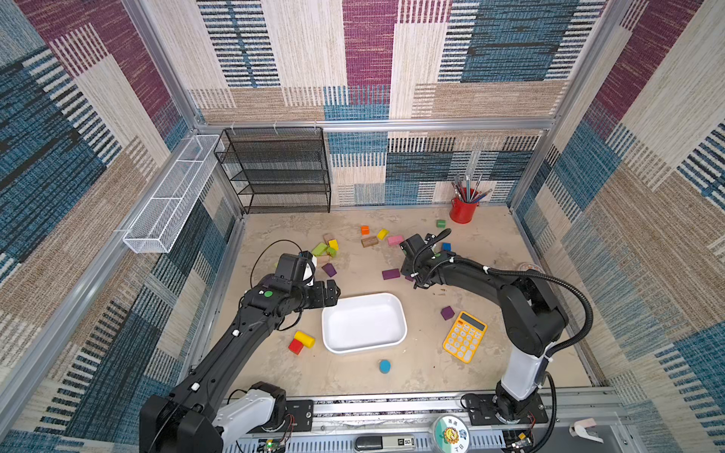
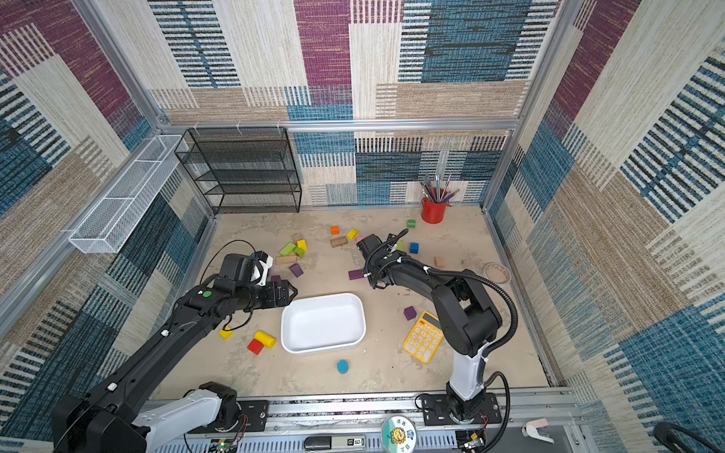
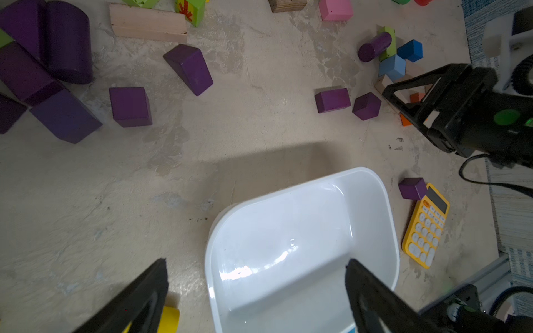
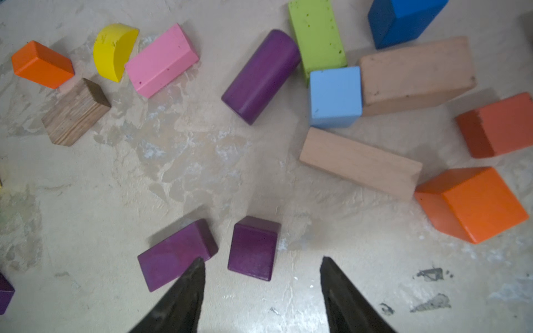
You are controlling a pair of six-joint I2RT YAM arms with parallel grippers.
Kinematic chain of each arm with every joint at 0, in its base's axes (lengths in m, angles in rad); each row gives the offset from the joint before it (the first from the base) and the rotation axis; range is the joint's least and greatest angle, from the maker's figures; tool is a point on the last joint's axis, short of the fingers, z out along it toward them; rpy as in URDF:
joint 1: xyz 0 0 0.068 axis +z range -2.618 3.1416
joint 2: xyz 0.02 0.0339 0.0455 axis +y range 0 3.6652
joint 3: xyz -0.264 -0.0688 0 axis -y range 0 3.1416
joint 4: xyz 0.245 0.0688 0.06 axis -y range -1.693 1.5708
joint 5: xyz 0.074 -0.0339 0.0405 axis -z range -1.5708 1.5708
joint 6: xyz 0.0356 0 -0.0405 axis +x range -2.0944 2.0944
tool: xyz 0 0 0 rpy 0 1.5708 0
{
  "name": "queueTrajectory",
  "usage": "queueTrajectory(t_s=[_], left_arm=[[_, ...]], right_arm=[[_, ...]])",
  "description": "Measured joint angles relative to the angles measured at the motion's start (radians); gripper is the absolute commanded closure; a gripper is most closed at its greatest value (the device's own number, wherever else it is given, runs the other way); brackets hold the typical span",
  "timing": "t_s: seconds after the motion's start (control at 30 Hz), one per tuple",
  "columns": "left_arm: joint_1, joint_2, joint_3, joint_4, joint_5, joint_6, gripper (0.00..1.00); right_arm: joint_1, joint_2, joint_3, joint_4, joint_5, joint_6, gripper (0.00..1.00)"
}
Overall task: Pick purple bricks into the storage bin
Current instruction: Pick up the building block from the center of the board.
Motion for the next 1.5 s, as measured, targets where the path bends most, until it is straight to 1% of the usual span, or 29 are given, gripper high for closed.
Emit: queueTrajectory(t_s=[0.43, 0.87, 1.13, 1.27, 1.37, 1.5], left_arm=[[0.0, 0.03, 0.0, 0.015, 0.063, -0.014, 0.05], [0.0, 0.045, -0.004, 0.036, 0.094, -0.02, 0.05], [-0.001, 0.069, -0.006, 0.054, 0.122, -0.028, 0.06], [-0.001, 0.08, -0.006, 0.056, 0.127, -0.032, 0.06], [-0.001, 0.087, -0.006, 0.063, 0.128, -0.032, 0.06], [-0.001, 0.1, -0.006, 0.066, 0.128, -0.032, 0.07]], right_arm=[[0.005, 0.068, 0.053, -0.013, -0.015, 0.035, 0.37], [0.009, 0.139, 0.08, -0.023, -0.011, 0.044, 0.47], [0.009, 0.145, 0.069, -0.018, 0.004, 0.042, 0.55], [0.009, 0.147, 0.062, -0.003, 0.005, 0.029, 0.57], [0.009, 0.144, 0.047, 0.013, 0.005, 0.016, 0.6], [0.009, 0.127, 0.025, 0.029, 0.012, -0.001, 0.61]])
